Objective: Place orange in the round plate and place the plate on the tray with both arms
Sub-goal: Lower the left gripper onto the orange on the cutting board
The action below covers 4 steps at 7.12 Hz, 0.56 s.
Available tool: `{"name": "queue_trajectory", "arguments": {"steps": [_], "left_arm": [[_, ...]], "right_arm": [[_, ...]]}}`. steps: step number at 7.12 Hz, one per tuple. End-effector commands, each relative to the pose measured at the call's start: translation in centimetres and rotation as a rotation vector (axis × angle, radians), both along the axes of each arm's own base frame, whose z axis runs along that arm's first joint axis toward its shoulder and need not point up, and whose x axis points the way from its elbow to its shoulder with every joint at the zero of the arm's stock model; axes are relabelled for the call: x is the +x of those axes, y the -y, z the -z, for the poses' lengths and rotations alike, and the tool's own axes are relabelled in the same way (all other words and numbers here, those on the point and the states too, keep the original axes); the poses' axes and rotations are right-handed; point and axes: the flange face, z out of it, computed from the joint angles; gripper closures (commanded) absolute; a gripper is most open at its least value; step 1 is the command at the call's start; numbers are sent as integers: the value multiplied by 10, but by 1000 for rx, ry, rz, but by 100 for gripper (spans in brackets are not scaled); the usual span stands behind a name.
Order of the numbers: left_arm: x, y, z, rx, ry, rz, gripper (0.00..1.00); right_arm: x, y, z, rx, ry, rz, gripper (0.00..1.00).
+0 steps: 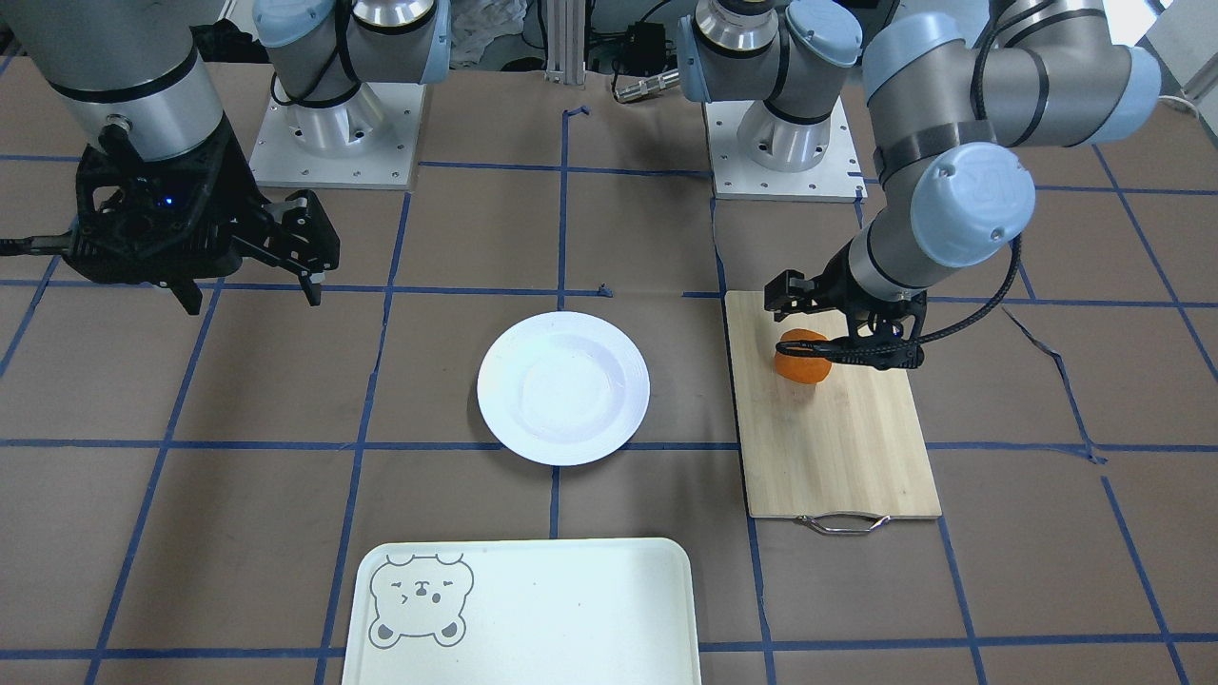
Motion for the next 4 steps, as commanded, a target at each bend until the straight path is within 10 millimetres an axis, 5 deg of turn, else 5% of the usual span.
{"name": "queue_trajectory", "arguments": {"steps": [1,3,4], "left_arm": [[9,-4,63,36,65,76,0],[9,2,94,57,58,75,3],[9,8,101,45,56,71,16]], "right_arm": [[0,0,0,1,1,3,0],[-1,0,0,0,1,4,0],[0,0,0,0,0,3,0]]}}
